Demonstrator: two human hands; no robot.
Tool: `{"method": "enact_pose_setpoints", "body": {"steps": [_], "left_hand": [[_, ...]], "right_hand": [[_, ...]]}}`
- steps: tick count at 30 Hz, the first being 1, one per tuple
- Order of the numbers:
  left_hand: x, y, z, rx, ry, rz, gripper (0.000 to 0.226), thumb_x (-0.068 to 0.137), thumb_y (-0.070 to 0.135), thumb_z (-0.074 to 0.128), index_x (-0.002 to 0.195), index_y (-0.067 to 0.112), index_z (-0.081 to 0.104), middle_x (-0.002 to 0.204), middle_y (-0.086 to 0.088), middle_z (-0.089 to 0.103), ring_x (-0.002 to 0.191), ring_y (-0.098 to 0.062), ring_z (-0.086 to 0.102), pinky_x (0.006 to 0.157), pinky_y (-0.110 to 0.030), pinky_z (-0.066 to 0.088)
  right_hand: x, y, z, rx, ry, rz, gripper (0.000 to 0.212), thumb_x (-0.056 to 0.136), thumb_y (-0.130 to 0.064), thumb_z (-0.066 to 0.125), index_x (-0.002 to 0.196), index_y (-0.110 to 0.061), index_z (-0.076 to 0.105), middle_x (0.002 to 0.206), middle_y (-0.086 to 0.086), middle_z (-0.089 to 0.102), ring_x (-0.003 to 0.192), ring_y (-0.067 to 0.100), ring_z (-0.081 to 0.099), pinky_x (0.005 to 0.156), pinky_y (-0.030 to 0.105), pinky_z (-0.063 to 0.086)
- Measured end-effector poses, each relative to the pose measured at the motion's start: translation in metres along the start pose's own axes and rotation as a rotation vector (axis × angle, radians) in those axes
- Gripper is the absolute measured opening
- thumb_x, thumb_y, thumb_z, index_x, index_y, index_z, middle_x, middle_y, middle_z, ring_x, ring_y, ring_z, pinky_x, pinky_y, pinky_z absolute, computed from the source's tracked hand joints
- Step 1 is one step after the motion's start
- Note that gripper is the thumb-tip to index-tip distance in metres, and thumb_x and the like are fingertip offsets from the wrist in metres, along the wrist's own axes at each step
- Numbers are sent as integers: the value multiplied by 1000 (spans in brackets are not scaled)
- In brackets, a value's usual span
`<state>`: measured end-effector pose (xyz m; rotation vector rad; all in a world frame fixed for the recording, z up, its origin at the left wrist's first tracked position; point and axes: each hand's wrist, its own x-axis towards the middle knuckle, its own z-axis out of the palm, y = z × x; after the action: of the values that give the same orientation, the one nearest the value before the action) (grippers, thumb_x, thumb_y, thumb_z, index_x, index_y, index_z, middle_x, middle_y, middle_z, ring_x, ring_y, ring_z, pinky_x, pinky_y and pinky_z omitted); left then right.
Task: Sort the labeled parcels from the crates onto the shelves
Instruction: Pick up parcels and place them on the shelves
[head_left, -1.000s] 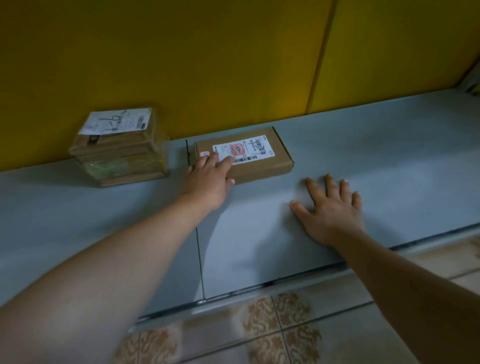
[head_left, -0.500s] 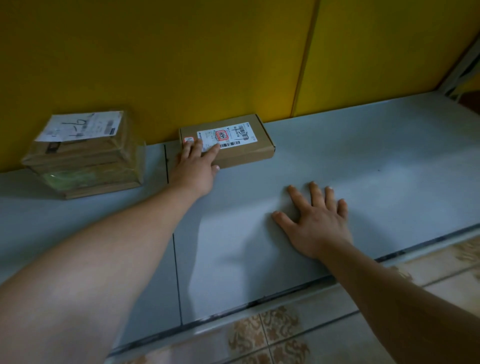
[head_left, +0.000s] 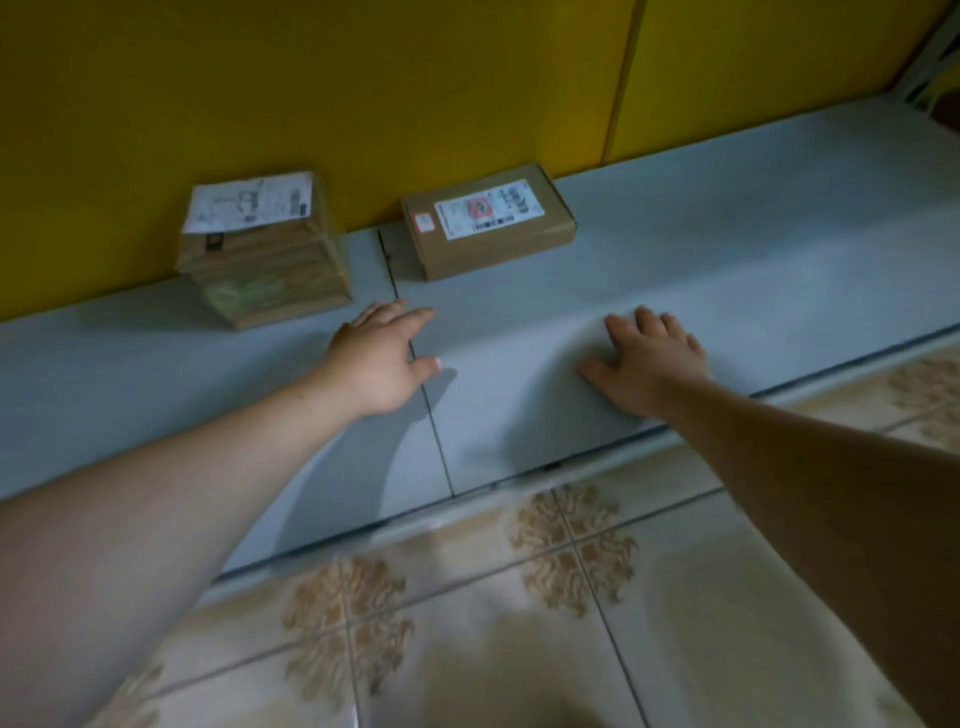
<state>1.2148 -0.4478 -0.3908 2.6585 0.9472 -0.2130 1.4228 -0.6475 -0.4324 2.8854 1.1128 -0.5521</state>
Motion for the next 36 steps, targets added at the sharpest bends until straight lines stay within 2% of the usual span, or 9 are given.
{"method": "enact_pose_setpoints", "body": {"steps": [2, 6, 15, 20, 28, 32, 36], "left_hand": [[-27, -3, -1, -10, -75, -10, 68, 93, 43, 56, 152, 24, 27, 161, -8, 19, 147, -26, 16, 119, -36, 16], [-87, 2, -12, -55, -186, 0, 67, 94, 42, 55, 152, 25, 27, 160, -8, 19, 147, -25, 16, 119, -36, 15], [-230, 39, -106, -54, -302, 87, 67, 95, 47, 52, 153, 31, 21, 162, -2, 11, 149, -23, 8, 121, -40, 11], [-297, 56, -174, -63, -258, 80, 67, 96, 46, 51, 153, 30, 20, 162, -2, 11, 149, -23, 8, 121, -42, 12], [-435, 66, -292, -90, -176, -34, 66, 97, 43, 51, 153, 25, 22, 161, -4, 17, 148, -22, 13, 120, -35, 13], [-509, 55, -346, -141, -121, -88, 64, 98, 39, 52, 153, 23, 24, 160, -3, 20, 148, -22, 14, 119, -35, 13], [-593, 22, -392, -147, -82, -135, 63, 97, 39, 52, 152, 24, 25, 160, -2, 21, 148, -22, 14, 117, -35, 17]], "right_hand": [[-29, -14, -10, 3, -59, -34, 71, 92, -64, 42, 153, -29, 27, 160, 6, 25, 145, 30, 23, 118, 45, 19], [-93, -36, -38, -10, -134, -58, 76, 94, -66, 40, 156, -27, 21, 162, 5, 23, 147, 28, 20, 118, 43, 18], [-243, -66, -155, -15, -130, -24, 73, 96, -62, 41, 155, -24, 24, 158, 7, 31, 143, 32, 30, 115, 45, 30], [-305, -87, -223, -59, -125, -69, 72, 97, -60, 40, 156, -23, 22, 158, 7, 32, 142, 31, 31, 112, 46, 32], [-412, -140, -324, -155, -137, -220, 71, 97, -61, 40, 155, -22, 25, 155, 10, 35, 140, 32, 34, 109, 45, 34], [-473, -180, -363, -162, -115, -274, 72, 96, -62, 40, 152, -18, 31, 153, 12, 39, 139, 32, 36, 110, 45, 34], [-546, -238, -395, -173, -81, -337, 74, 96, -64, 39, 154, -20, 27, 156, 11, 34, 142, 32, 33, 112, 45, 32]]}}
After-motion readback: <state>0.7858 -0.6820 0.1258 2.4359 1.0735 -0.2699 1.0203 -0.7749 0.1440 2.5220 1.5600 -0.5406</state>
